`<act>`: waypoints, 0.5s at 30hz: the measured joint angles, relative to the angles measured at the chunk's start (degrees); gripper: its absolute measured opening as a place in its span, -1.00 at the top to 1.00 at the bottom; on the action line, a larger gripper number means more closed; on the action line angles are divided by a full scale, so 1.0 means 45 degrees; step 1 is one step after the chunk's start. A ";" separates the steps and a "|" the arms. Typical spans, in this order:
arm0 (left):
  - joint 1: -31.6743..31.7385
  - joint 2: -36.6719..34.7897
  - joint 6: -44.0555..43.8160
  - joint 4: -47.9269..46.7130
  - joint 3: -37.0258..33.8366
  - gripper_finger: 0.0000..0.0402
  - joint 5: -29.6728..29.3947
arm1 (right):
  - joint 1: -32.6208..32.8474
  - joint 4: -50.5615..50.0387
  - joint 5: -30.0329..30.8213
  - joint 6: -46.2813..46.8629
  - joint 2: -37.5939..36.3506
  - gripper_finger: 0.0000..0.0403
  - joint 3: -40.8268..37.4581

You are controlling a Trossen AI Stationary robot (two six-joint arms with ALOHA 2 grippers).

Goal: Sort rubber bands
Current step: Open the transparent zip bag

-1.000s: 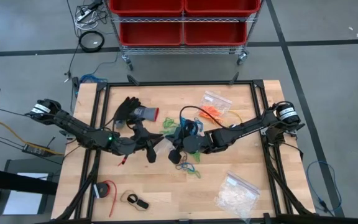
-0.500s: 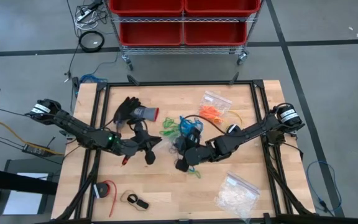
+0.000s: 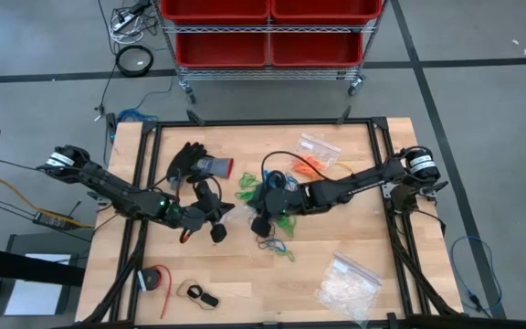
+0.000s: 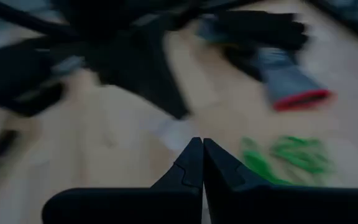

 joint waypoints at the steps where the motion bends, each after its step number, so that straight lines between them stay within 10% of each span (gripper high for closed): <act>1: 0.0000 0.0000 -0.0003 -0.0049 0.0000 0.97 0.0048 | -0.0093 0.0397 -0.0466 -0.0118 -0.0002 1.00 -0.0229; 15: 0.0000 0.0000 0.0024 -0.0169 0.0000 0.97 0.0219 | -0.0410 0.4821 -0.2223 -0.2119 0.0012 0.70 -0.2887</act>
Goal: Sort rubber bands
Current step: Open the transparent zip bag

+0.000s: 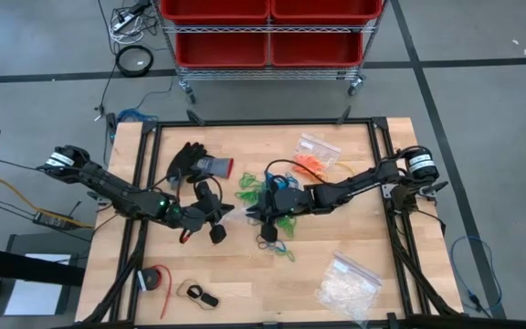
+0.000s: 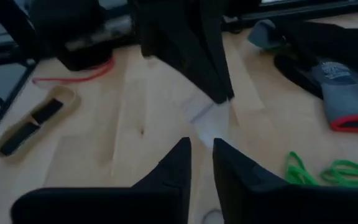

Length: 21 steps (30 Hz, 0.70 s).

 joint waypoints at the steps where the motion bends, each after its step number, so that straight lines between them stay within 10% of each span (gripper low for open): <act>1: 0.0000 0.0000 -0.0002 0.0013 0.0000 0.97 0.0000 | -0.0055 0.0095 0.0000 0.0009 0.0000 0.67 -0.0034; 21: -0.0006 0.0000 0.0007 0.0014 -0.0010 0.97 0.0273 | -0.0748 0.1642 -0.0123 -0.0379 0.2295 0.42 0.0488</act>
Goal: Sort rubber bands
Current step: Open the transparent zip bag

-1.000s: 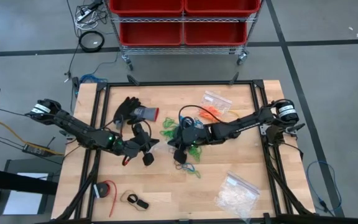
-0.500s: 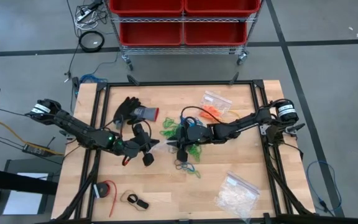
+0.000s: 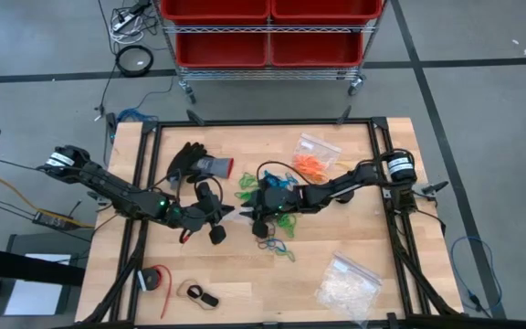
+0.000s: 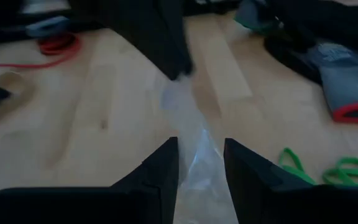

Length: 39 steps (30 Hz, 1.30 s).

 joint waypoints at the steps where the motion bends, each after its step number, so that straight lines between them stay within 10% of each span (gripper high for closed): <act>1: -0.0008 0.0000 -0.0002 -0.0013 0.0000 0.97 0.0043 | -0.0028 0.0068 -0.0009 0.0007 0.0055 0.42 0.0012; 20: -0.0008 0.0000 0.0535 0.0163 0.0000 0.95 0.0196 | -0.0044 -0.0143 -0.0853 -0.0025 0.0095 0.97 0.0035; 31: -0.0042 -0.1246 0.1684 0.0702 0.0005 0.31 0.0203 | -0.0068 -0.0201 -0.0858 -0.0010 0.0090 1.00 0.0035; 39: -0.0068 -0.3827 0.0491 -0.3814 0.0019 0.13 0.0705 | -0.0068 -0.0208 -0.0868 0.0000 0.0090 1.00 0.0035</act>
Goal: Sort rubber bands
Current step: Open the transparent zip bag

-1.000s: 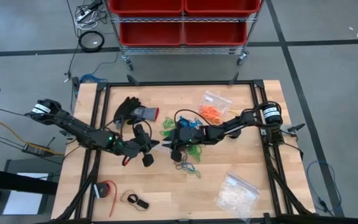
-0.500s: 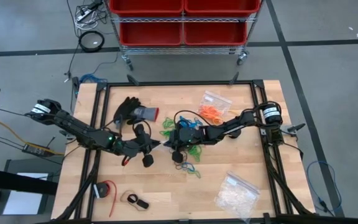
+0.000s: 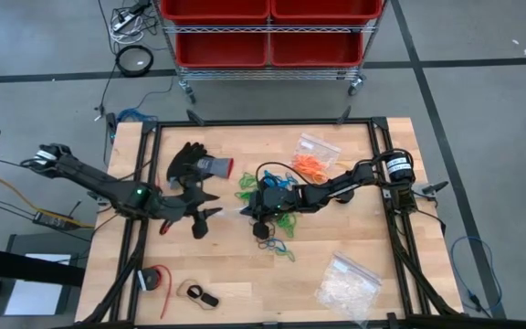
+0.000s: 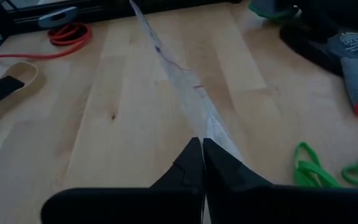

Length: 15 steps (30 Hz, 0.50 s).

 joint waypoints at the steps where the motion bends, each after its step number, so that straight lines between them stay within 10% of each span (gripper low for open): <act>1: -0.0039 -0.0077 -0.0187 -0.0330 -0.0006 0.14 0.0211 | 0.0000 0.0000 0.0000 0.0000 0.0000 1.00 0.0000; 15: -0.0111 0.1904 -0.0020 0.1261 -0.0783 0.25 0.0948 | -0.0010 0.0034 -0.0005 0.0010 -0.0005 1.00 0.0000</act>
